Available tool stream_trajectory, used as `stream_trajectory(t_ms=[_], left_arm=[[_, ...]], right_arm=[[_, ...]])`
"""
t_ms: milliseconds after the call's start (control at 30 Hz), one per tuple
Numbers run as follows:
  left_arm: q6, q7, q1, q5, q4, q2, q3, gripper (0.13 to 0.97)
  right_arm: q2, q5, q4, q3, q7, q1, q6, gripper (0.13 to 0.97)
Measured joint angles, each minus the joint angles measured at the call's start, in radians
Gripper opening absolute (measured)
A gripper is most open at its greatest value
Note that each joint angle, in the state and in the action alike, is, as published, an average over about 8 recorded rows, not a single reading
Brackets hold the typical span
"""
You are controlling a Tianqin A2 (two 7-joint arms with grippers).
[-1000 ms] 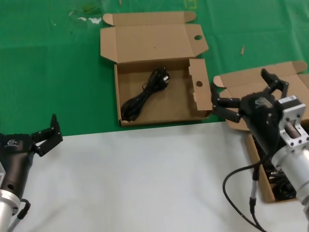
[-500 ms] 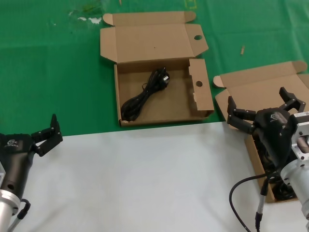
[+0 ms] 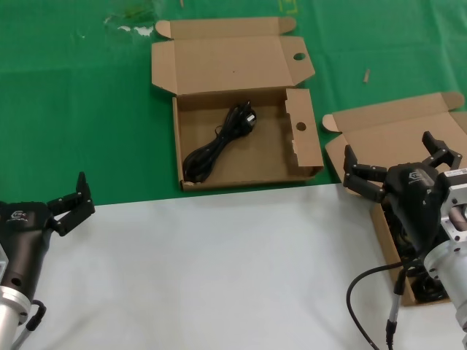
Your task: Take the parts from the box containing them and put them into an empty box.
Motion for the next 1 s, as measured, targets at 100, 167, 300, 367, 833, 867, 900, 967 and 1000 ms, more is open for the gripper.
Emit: stream_trajectory(t_ms=[100,167,300,367,833,867,900,967,1000], left_arm=[[0.0,0.0,0.0,0.0,0.0,0.0,0.0,0.966],[0.0,0.0,0.0,0.0,0.0,0.0,0.0,0.966],[0.0,0.0,0.0,0.0,0.0,0.0,0.0,0.966],[0.0,0.0,0.0,0.0,0.0,0.0,0.0,0.966],[0.0,0.0,0.0,0.0,0.0,0.0,0.0,0.966],[0.0,0.0,0.0,0.0,0.0,0.0,0.0,0.966],[0.0,0.0,0.0,0.0,0.0,0.0,0.0,0.966],[0.0,0.0,0.0,0.0,0.0,0.0,0.0,0.966],[0.0,0.0,0.0,0.0,0.0,0.0,0.0,0.966]], right_arm=[[0.0,0.0,0.0,0.0,0.0,0.0,0.0,0.966],[0.0,0.0,0.0,0.0,0.0,0.0,0.0,0.966],[0.0,0.0,0.0,0.0,0.0,0.0,0.0,0.966],[0.0,0.0,0.0,0.0,0.0,0.0,0.0,0.966],[0.0,0.0,0.0,0.0,0.0,0.0,0.0,0.966],[0.0,0.0,0.0,0.0,0.0,0.0,0.0,0.966],[0.0,0.0,0.0,0.0,0.0,0.0,0.0,0.966],[0.0,0.0,0.0,0.0,0.0,0.0,0.0,0.966],[0.0,0.0,0.0,0.0,0.0,0.0,0.0,0.966]])
